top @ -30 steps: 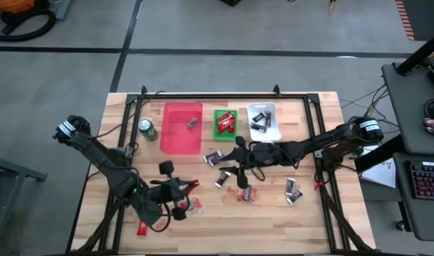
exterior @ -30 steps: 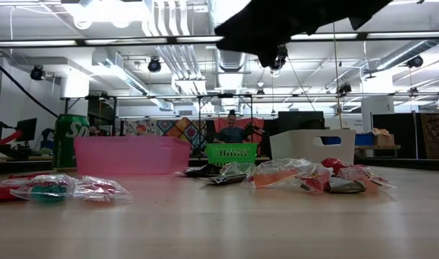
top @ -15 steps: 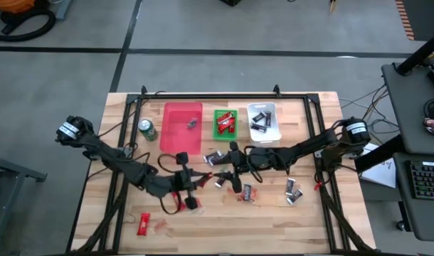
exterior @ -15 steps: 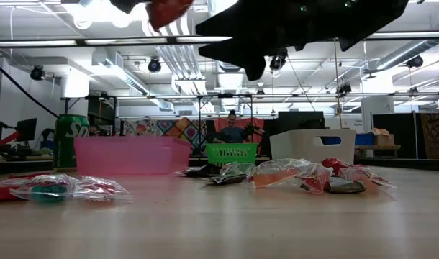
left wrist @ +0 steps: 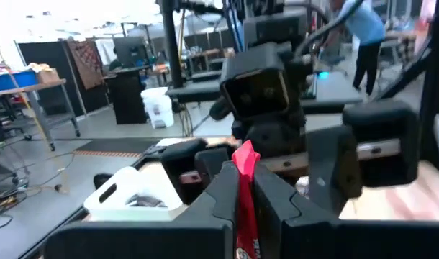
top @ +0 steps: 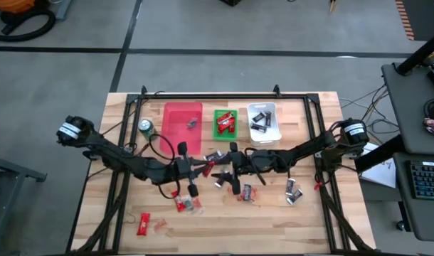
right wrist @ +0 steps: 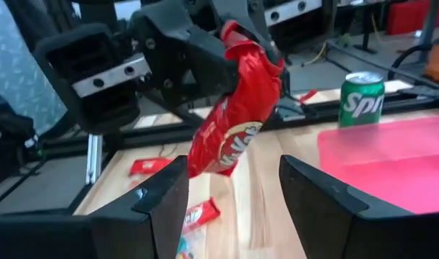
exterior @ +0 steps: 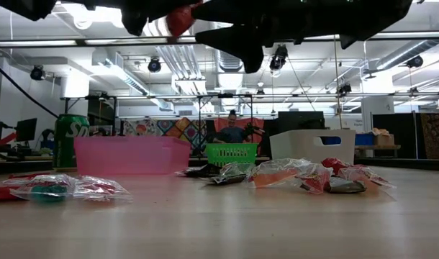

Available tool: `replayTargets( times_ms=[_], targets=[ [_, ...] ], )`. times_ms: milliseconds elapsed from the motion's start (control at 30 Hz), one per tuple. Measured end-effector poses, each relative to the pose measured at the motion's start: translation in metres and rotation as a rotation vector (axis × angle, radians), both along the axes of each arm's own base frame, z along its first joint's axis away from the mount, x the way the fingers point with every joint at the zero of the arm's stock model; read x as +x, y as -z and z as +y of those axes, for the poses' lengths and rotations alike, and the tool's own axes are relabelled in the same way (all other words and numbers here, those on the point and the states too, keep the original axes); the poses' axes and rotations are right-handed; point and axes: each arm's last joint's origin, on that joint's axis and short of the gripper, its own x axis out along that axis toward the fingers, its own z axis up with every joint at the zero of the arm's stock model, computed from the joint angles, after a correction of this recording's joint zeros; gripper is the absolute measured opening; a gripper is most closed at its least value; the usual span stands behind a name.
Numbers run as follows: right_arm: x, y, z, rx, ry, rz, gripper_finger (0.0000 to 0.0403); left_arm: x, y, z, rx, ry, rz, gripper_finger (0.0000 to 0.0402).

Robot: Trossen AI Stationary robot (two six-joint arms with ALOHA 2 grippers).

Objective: Sort candy
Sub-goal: Put the red chocolate into the green bin

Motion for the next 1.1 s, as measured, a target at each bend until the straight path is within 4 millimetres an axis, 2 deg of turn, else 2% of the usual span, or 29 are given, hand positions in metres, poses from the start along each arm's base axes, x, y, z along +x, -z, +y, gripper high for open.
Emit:
replayTargets(
  times_ms=[233,400,533,667,833,967,1100],
  targets=[
    [0.000,-0.003,0.000,-0.007,0.004,-0.032,0.0208,0.014,0.007,0.000,-0.009,-0.006,-0.044,0.0002],
    [0.000,-0.004,0.000,-0.009,0.003,-0.041,0.0206,0.027,0.005,-0.005,0.012,-0.010,-0.050,0.0002],
    [0.000,-0.004,0.000,-0.008,0.002,-0.043,0.0193,0.030,0.000,-0.007,0.029,-0.012,-0.055,0.0002],
    [0.000,-0.004,0.000,-0.009,0.002,-0.043,0.0162,0.029,-0.003,-0.006,0.026,-0.014,-0.067,0.0005],
    [0.000,-0.004,0.000,-0.010,0.002,-0.040,0.0097,0.029,-0.003,-0.006,0.006,-0.017,-0.071,0.0022],
    [0.000,-0.004,0.000,-0.010,0.004,-0.038,0.0050,0.028,-0.003,-0.005,-0.012,-0.093,-0.070,0.0039],
    [0.000,-0.004,-0.001,-0.010,0.008,-0.036,0.0034,0.027,-0.003,-0.005,-0.016,-0.130,-0.062,0.0067]
  ],
)
